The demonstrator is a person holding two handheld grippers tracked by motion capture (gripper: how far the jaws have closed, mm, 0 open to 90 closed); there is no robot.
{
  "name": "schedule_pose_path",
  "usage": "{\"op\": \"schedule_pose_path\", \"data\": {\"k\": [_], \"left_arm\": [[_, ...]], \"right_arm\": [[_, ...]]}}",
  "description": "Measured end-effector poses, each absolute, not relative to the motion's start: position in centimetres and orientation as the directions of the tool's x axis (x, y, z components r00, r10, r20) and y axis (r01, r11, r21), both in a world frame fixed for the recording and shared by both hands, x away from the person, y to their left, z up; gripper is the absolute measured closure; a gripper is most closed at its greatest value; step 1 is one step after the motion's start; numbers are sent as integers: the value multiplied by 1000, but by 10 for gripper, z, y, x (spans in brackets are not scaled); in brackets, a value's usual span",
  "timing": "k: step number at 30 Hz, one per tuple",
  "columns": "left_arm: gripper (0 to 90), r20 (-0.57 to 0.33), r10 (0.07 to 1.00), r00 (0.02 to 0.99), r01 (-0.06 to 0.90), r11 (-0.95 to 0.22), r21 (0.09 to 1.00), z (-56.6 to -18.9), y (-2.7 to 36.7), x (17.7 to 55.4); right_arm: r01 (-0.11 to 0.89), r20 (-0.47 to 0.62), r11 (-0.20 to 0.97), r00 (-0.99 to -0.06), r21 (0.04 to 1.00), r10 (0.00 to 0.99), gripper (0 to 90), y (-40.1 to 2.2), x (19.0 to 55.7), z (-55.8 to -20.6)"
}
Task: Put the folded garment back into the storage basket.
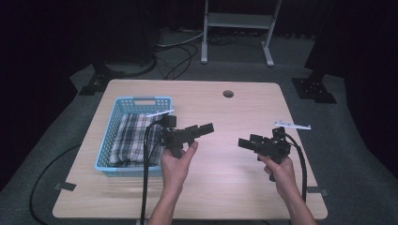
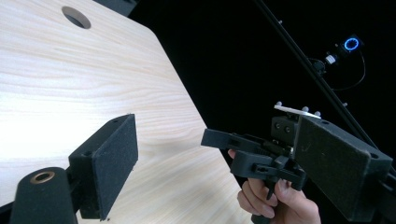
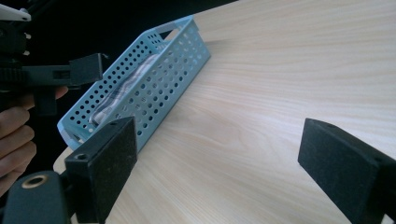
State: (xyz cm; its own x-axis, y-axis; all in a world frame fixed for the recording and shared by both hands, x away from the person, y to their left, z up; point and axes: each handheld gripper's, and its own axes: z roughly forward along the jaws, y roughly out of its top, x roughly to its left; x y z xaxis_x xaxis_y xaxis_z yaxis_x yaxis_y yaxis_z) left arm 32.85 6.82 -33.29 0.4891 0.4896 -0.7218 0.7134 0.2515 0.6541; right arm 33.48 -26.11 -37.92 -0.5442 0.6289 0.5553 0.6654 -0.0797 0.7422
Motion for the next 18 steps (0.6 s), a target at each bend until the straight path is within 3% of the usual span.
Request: {"op": "schedule_pose_path", "data": {"k": [18], "left_arm": [[133,-740,459,492,733,241,636,-352,36,321]], "right_arm": [[669,543,-96,-502,737,674,118,-284,323,-392]]}}
